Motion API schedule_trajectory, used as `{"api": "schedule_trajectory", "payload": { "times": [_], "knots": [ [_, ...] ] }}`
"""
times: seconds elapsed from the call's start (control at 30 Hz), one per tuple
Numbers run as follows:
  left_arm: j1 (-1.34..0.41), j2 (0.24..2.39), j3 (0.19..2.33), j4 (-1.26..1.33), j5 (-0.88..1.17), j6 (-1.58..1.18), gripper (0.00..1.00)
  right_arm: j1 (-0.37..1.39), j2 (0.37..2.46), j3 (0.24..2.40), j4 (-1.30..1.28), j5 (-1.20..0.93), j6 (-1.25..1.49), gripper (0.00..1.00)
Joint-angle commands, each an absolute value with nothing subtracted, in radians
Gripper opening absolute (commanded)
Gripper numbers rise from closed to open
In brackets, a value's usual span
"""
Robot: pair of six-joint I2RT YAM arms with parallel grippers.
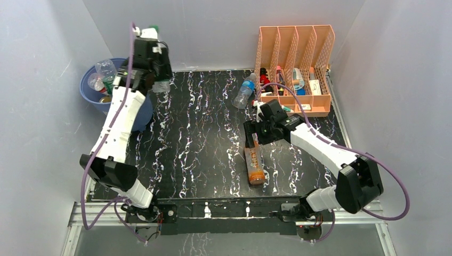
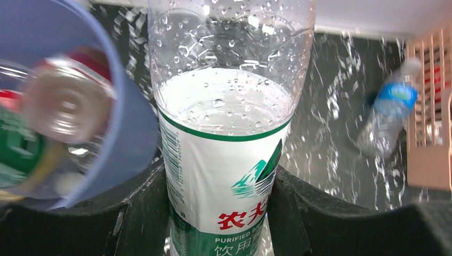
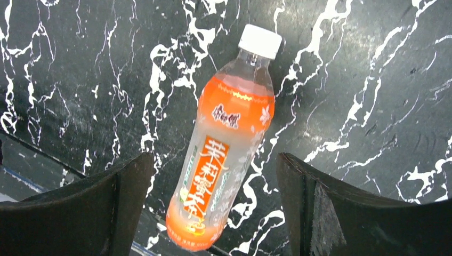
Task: Put the plastic bottles in the bin
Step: Place the plastic bottle in the trash bin.
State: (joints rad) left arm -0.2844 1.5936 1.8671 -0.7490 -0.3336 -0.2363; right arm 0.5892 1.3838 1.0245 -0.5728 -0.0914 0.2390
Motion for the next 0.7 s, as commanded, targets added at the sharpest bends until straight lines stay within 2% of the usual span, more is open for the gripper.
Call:
{"api": "schedule_trajectory", "payload": {
  "times": [0.0,0.13,0.4,0.67],
  "knots": [
    [-0.169,1.579,1.997,-0.761,-0.337,-0.167,0.51,0.591,1.307,0.988,-0.561,-0.121,0.266,0.96],
    [-0.095,1.638,2.072,-0.742,-0.358,-0.155,0.51,0.593,1.282,0.958,-0.536,-0.145,0.270,0.96],
    [0.022,1.717,2.088,-0.703,-0.360,-0.156,0.52,0.604,1.303,0.929,-0.470,-0.213,0.265,0.96],
    [0.067,1.673,1.948,-0.629,-0.420,-0.174,0.52,0.624,1.374,0.909,-0.408,-0.243,0.263,0.96]
  ]
}}
